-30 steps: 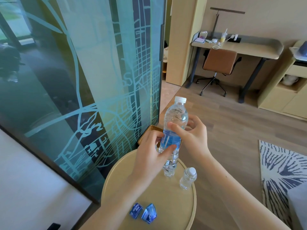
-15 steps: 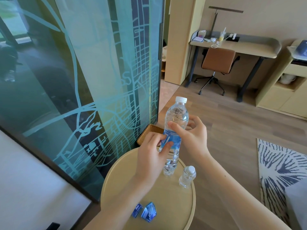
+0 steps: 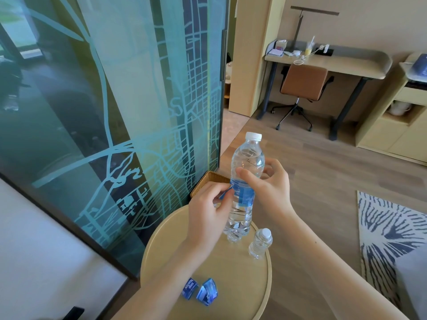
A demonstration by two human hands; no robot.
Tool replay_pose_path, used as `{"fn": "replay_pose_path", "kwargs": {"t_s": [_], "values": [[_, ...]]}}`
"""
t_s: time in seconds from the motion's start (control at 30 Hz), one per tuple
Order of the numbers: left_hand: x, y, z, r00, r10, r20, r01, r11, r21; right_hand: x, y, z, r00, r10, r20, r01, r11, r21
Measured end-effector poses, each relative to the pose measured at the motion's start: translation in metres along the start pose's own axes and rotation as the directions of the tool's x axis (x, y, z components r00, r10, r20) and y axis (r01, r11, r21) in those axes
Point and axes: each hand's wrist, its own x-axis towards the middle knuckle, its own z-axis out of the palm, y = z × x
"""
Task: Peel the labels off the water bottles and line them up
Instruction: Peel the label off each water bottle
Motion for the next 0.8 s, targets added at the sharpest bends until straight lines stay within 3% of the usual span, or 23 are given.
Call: {"fn": "replay_pose_path", "kwargs": {"t_s": [0.13, 0.4, 0.6, 0.8], "values": [[-0.003, -0.001, 0.000, 0.999, -0.034, 0.019, 0.036, 0.997, -0.066, 0.000, -0.004, -0.001, 0.999, 0.000, 0.040, 0.001, 1.000, -0.022], [-0.002, 0.004, -0.008, 0.946, -0.286, 0.154, 0.321, 0.896, -0.308, -0.006, -0.020, -0.004, 0.984, -0.046, 0.172, 0.056, 0.997, -0.057], [0.001, -0.006, -0.015, 0.934, -0.332, 0.133, 0.357, 0.849, -0.388, 0.004, -0.029, -0.017, 0.950, -0.104, 0.293, 0.161, 0.971, -0.177], [0.012, -0.024, -0.027, 0.937, -0.329, 0.114, 0.347, 0.854, -0.388, 0.007, -0.033, -0.019, 0.933, -0.135, 0.332, 0.189, 0.972, -0.138]]}}
